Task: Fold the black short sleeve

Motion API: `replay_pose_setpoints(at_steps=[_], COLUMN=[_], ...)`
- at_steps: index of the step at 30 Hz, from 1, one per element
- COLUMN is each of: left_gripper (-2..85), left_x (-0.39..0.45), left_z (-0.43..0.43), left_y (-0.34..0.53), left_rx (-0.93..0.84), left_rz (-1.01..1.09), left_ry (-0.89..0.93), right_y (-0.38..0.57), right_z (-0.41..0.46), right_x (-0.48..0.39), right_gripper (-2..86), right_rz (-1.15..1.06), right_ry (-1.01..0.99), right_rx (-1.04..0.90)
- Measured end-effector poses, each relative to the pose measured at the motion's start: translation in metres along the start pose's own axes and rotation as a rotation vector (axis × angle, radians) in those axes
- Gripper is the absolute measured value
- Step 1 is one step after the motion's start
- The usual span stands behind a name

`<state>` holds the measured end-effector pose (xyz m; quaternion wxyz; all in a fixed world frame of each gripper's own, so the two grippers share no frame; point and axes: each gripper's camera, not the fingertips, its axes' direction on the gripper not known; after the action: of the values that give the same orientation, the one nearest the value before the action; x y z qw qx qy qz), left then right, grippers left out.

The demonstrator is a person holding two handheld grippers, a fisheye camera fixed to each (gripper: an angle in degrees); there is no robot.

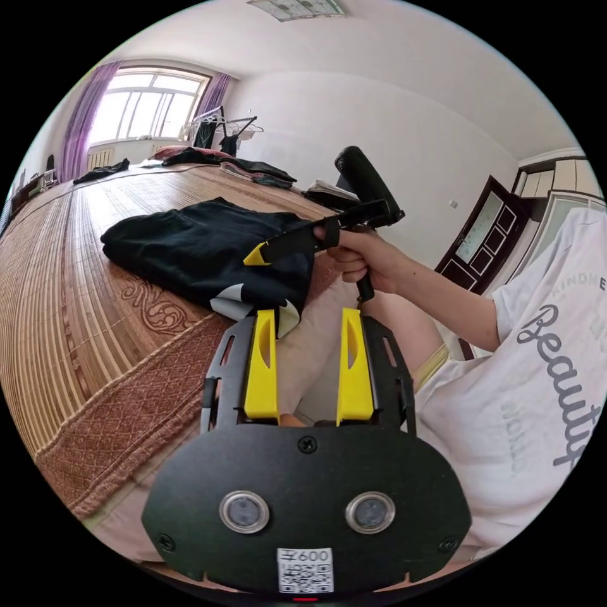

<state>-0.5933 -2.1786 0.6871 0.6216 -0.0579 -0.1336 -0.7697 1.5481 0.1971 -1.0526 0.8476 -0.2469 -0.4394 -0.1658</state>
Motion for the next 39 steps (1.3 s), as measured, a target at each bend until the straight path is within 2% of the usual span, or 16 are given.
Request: replay_pose_setpoints(at_steps=[7,13,19,22,24,29,33,36,39], left_gripper=[9.7,2.8,1.2,0.9,0.8,0.7,0.5,0.5,0.5], left_x=[0.0,-0.001,0.01,0.018,0.023,0.028,0.015,-0.008,-0.037], left_z=[0.01,0.024,0.02,0.018,0.016,0.005,0.012,0.021,0.042], left_y=[-0.001,-0.016,-0.02,-0.017,-0.012,-0.03,-0.075,-0.119,-0.167], left_rx=[0.029,-0.132,-0.175,-0.258,-0.269,-0.111,-0.017,0.028,-0.031], left_rz=[0.026,0.122,0.248,0.269,0.207,0.058,-0.031,-0.109,-0.148], left_ry=[0.031,0.067,0.046,0.18,0.129,-0.141,-0.21,-0.241,-0.306], right_y=[0.031,0.03,0.036,0.042,0.046,0.065,0.092,0.11,0.125], right_z=[-0.02,-0.025,-0.022,-0.019,-0.016,-0.011,-0.019,-0.005,0.032], right_x=[0.112,0.15,0.196,0.209,0.216,0.222,0.204,0.191,0.188], right_gripper=[-0.9,-0.9,-0.9,-0.9,-0.8,-0.8,-0.7,-0.4,-0.7], right_rz=[0.209,0.152,0.152,0.134,0.121,0.051,-0.088,-0.167,-0.226], right_ry=[-0.207,-0.144,-0.147,-0.114,-0.095,-0.033,-0.059,-0.038,0.013], right_rx=[0.176,0.172,0.182,0.2,0.21,0.252,0.307,0.232,0.103])
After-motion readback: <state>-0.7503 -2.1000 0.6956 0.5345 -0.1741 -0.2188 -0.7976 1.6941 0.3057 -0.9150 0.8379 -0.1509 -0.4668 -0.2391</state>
